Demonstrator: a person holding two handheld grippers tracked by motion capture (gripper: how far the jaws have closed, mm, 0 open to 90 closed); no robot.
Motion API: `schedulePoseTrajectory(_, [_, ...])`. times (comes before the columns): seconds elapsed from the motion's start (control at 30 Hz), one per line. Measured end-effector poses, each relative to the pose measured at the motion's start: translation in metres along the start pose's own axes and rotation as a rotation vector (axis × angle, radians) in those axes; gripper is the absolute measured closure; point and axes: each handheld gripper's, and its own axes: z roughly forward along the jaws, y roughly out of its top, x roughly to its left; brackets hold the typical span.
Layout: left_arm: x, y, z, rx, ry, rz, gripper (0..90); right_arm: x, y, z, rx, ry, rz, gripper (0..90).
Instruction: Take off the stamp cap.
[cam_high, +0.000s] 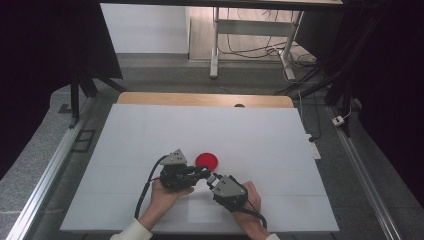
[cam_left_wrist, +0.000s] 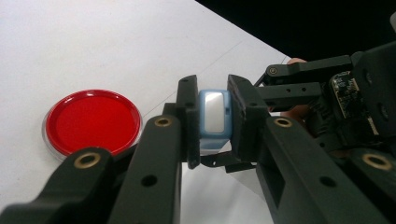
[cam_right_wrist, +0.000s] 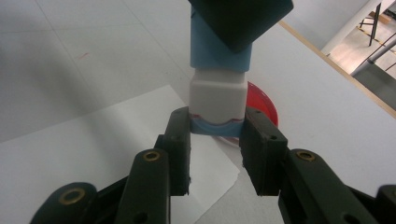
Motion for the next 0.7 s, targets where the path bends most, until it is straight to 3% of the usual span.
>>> schedulePoseTrajectory(0.7, [-0.0003, -0.001, -0.0001, -0.007, 0.001, -0.008, 75.9, 0.0005, -0.0013, -0.0013, 0.0, -0.005, -0.003, 64.6])
